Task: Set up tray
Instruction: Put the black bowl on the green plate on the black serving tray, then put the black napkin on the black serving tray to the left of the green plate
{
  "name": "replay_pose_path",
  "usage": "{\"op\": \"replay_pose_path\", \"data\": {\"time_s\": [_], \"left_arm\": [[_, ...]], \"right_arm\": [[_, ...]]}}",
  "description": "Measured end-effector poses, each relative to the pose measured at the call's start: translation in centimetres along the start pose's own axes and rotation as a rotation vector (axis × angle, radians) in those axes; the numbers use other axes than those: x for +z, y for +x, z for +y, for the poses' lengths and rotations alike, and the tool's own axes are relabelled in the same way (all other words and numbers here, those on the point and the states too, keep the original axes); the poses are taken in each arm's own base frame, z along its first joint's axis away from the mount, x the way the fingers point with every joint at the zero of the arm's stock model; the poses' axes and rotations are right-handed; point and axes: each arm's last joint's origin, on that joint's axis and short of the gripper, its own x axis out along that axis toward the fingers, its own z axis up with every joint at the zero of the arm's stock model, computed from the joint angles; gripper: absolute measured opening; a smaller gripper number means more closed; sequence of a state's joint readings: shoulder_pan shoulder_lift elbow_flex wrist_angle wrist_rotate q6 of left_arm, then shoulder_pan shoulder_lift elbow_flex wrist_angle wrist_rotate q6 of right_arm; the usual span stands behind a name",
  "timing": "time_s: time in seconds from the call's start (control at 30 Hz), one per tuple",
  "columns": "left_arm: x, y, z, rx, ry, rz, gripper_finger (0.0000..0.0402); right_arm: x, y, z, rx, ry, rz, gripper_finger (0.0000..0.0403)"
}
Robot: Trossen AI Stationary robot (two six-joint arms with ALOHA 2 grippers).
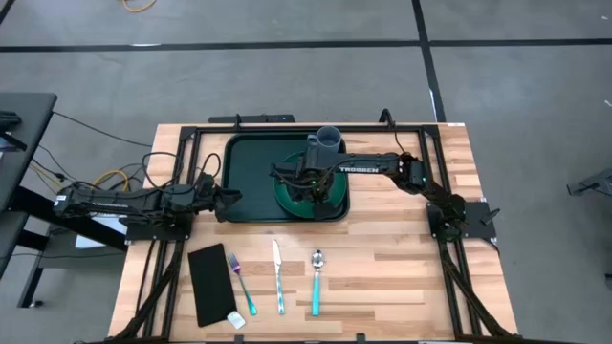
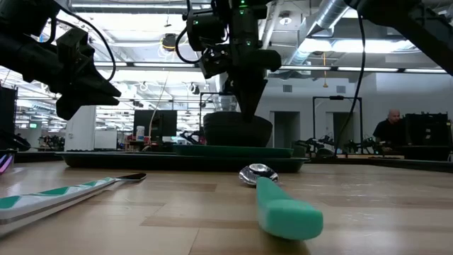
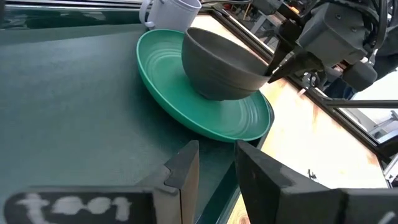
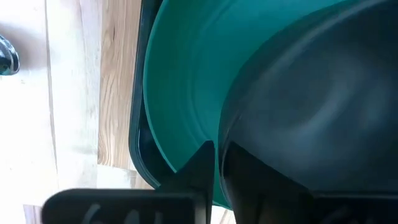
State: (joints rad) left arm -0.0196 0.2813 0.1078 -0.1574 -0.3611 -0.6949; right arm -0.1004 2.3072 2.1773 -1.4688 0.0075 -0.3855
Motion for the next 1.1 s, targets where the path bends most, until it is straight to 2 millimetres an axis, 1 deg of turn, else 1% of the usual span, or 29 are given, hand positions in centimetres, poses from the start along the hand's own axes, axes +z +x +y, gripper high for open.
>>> {"op": "replay_pose_path", "data": {"time_s": [0.27,0.37,0.47,0.57,0.67,0.73,0.83,0.93,1.0,1.07,1.1], "left_arm": [[0.0,0.0,-0.1,-0.018,0.0,0.015,0.0092],[0.0,0.0,-0.1,-0.018,0.0,0.015,0.0092],[0.0,0.0,-0.1,-0.018,0.0,0.015,0.0092],[0.0,0.0,-0.1,-0.018,-0.001,0.015,0.0092],[0.0,0.0,0.0,-0.018,-0.001,0.015,0.0092],[-0.1,0.0,-0.1,-0.027,-0.001,0.022,0.0092],[-0.1,0.0,-0.3,-0.075,0.009,0.044,0.0092],[0.1,-0.1,-0.8,-0.181,0.09,0.062,0.0092],[0.2,-0.1,-1.2,-0.269,0.146,0.074,0.0092],[0.2,-0.2,-1.4,-0.333,0.162,0.105,0.0092],[0.1,-0.2,-1.4,-0.361,0.163,0.129,0.0092]], "right_arm": [[0.3,0.0,0.7,-0.005,-0.016,0.001,0.006],[0.3,-0.2,0.9,-0.061,-0.028,0.029,0.0063],[0.4,-1.2,0.9,-0.137,-0.034,0.029,0.0063],[0.2,-3.0,0.7,-0.135,-0.021,-0.011,0.0063],[-0.3,-5.4,0.5,-0.072,0.062,-0.107,0.0063],[-1.4,-6.7,0.5,0.016,0.147,-0.17,0.0064],[-3.1,-9.7,0.6,0.109,0.277,-0.282,0.0064],[-4.8,-12.6,1.3,0.102,0.352,-0.38,0.0064],[-6.0,-14.1,1.9,0.106,0.411,-0.426,0.0064],[-7.0,-15.2,2.4,0.119,0.483,-0.467,0.0064],[-7.5,-15.4,2.7,0.122,0.518,-0.474,0.0064]]}}
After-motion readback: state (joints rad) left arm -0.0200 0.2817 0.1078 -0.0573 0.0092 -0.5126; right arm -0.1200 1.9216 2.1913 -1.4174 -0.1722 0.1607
